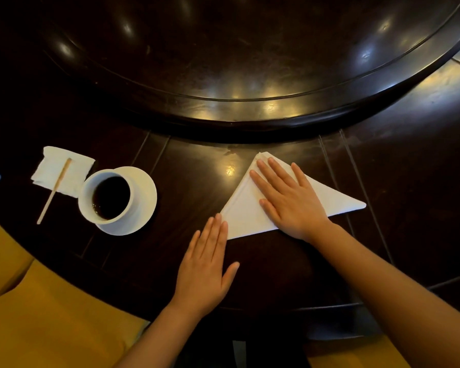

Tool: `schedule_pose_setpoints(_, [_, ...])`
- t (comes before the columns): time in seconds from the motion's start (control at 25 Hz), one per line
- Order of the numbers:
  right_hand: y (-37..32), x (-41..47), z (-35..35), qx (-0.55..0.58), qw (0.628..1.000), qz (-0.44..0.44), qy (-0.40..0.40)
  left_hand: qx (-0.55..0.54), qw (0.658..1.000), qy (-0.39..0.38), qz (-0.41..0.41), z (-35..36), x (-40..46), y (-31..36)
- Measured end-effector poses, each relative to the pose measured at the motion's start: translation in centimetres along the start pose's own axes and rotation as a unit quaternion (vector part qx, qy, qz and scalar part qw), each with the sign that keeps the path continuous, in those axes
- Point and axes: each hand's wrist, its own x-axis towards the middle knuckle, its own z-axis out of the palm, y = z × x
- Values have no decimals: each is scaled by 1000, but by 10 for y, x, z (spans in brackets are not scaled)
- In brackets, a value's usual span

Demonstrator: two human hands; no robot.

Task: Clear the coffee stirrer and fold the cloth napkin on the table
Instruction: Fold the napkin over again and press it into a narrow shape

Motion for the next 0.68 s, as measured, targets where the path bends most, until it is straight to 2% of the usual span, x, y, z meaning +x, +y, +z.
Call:
schedule_pose_setpoints(0.12, [5, 3, -3, 3, 999, -44, -20, -17, 1000, -14, 10, -1, -18, 3])
schedule_pose_setpoints(0.2, [3, 1, -8, 23, 999, -47, -16, -53, 999, 8, 10, -5, -18, 1])
schedule_pose_setpoints(0.28, [-1, -8, -12, 61, 997, 26, 38, -96, 994, 57, 13, -12, -5, 2])
schedule_pose_setpoints(0.36, [0, -24, -18, 90, 977, 159, 107, -108, 990, 91, 7, -20, 22, 7])
schedule_pose_setpoints(0.48, [11, -56, -23, 76, 939, 306, 136, -77, 994, 81, 8, -29, 74, 26])
schedule_pose_setpoints(0.6, [22, -75, -29, 42, 928, 349, 126, -13, 998, 39, 39, -24, 110, 41])
schedule_pose_setpoints(0.68, [30, -77, -33, 33, 929, 360, 83, 9, 999, 23, 40, -18, 120, 44])
